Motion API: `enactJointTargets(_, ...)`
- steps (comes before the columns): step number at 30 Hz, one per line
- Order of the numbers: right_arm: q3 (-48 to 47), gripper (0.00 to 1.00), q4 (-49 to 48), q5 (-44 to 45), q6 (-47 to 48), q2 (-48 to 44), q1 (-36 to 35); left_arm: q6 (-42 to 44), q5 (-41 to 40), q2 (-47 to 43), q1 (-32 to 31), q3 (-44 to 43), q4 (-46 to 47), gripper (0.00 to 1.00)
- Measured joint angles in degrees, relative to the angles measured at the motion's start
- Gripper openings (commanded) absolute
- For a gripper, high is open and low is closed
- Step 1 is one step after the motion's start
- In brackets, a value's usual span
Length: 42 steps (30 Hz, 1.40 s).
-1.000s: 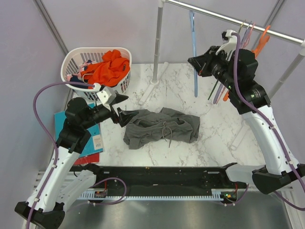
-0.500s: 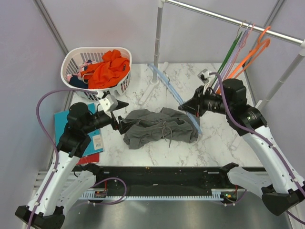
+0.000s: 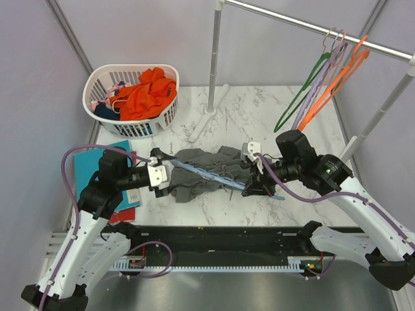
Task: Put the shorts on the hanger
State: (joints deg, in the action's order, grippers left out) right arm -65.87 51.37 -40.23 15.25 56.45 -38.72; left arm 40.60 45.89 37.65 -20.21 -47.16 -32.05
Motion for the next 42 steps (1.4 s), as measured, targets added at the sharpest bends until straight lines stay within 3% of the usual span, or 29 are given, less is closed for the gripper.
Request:
enactJointTargets(3, 0.0, 0.00, 2.2, -0.8, 4.2, 0.4, -1.0, 7.5, 1.0, 0.8, 0.0, 1.0, -2.6, 0.84)
enactJointTargets(10, 0.0, 0.00, 7.2, -1.7, 11.9, 3.7, -3.3, 15.5, 2.8, 8.0, -0.2, 2.2, -6.3, 0.38)
enactJointTargets(12, -0.2, 0.00, 7.6, -1.4, 12.8, 4.7, -3.3, 16.0, 3.0, 9.2, -1.0, 2.4, -7.4, 0.18)
enactJointTargets(13, -0.3, 0.00, 7.7, -1.3, 13.3, 5.2, -3.3, 16.0, 3.1, 9.4, -1.4, 2.5, -7.8, 0.02)
enactJointTargets(15, -1.5, 0.00, 8.9, -0.8, 13.7, 6.2, -3.1, 17.0, 2.0, 9.3, -3.4, 2.6, -10.5, 0.02)
enactJointTargets(16, -1.9, 0.14, 9.5, -0.3, 13.8, 6.4, -2.9, 17.5, 1.4, 9.3, -4.4, 2.7, -11.5, 0.02)
enactJointTargets(17, -2.6, 0.54, 10.3, -0.3, 14.2, 6.7, -2.9, 17.4, 0.5, 9.3, -5.7, 3.0, -12.4, 0.02)
enactJointTargets(19, -3.2, 0.74, 11.3, -0.3, 14.5, 7.2, -3.0, 16.2, -0.6, 9.3, -7.5, 3.4, -13.1, 0.02)
enactJointTargets(20, -3.4, 0.95, 10.8, -0.4, 15.0, 7.6, -3.1, 14.6, -0.6, 9.3, -7.9, 3.5, -12.9, 0.02)
enactJointTargets(22, -4.4, 0.98, 9.2, -0.5, 15.8, 9.0, -3.7, 11.2, -1.0, 9.3, -8.6, 3.5, -12.9, 0.02)
enactJointTargets(25, -5.7, 0.98, 7.1, 0.0, 16.6, 10.4, -3.9, 6.5, -1.0, 9.1, -8.7, 3.5, -12.3, 0.02)
enactJointTargets(31, -15.6, 0.81, 6.7, -0.2, 18.2, 18.2, -4.2, -0.9, -2.3, 9.9, -8.7, 2.6, -11.0, 0.02)
enactJointTargets(36, -18.1, 0.74, 6.4, 0.3, 20.1, 22.2, -6.1, -3.7, -2.3, 11.3, -8.9, 1.1, -10.4, 0.02)
enactJointTargets(39, -18.4, 0.53, 6.6, 1.7, 21.6, 23.6, -8.5, -4.9, -2.3, 11.8, -8.9, 0.7, -9.8, 0.02)
enactJointTargets(40, -18.4, 0.29, 6.6, 2.2, 22.1, 23.8, -9.0, -5.3, -2.3, 11.8, -8.9, 0.6, -9.7, 0.02)
enactJointTargets(42, -18.4, 0.00, 6.1, 4.2, 22.9, 24.3, -9.9, -5.9, -2.0, 12.0, -8.9, 0.3, -9.8, 0.02)
